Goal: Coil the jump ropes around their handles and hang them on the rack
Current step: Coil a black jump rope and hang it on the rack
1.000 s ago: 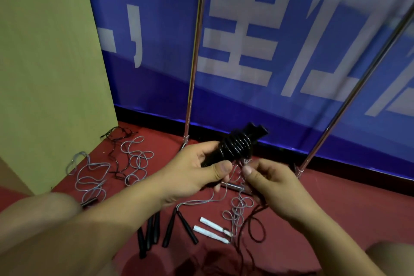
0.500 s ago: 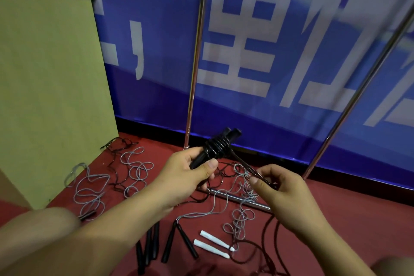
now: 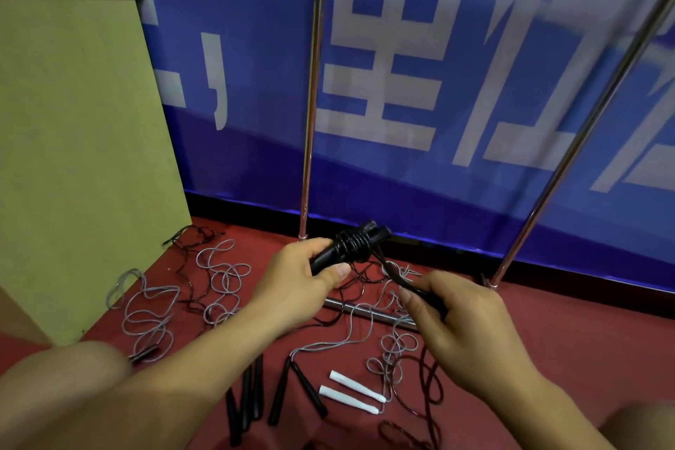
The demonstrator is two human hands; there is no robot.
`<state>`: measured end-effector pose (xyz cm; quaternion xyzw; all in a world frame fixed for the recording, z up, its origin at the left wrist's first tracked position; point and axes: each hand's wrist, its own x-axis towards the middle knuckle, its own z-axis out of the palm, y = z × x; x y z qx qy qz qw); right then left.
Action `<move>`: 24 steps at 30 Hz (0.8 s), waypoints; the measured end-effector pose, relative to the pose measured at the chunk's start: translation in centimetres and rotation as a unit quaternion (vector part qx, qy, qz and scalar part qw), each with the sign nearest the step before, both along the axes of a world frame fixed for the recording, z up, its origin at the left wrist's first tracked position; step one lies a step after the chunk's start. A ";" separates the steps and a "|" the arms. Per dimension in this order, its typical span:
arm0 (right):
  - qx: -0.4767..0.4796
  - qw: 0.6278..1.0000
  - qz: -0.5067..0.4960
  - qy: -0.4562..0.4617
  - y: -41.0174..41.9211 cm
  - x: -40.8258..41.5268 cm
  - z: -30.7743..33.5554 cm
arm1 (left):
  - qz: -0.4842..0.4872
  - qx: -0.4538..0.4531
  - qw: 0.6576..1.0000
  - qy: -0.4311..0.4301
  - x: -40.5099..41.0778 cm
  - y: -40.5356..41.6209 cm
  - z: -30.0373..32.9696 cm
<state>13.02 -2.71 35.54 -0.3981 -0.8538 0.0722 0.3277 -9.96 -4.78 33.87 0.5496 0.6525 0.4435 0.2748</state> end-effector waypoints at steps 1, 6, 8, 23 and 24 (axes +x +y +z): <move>0.013 1.000 0.004 -0.005 0.0 -0.1 0.0 | 0.002 -0.003 1.000 0.015 0.0 0.0 0.0; 0.036 0.998 0.056 0.000 -0.3 -0.3 -0.1 | 0.010 -0.024 0.999 0.026 0.1 0.5 0.0; 0.035 0.997 0.069 -0.005 -0.4 -0.4 -0.1 | 0.011 -0.036 0.999 0.021 0.2 0.6 0.0; 0.076 0.993 0.033 0.084 0.2 0.4 1.0 | -0.311 -0.201 0.929 0.011 0.7 -1.4 1.0; 0.065 0.993 0.028 0.093 0.4 0.4 1.1 | -0.330 -0.200 0.922 -0.003 0.8 -1.6 1.1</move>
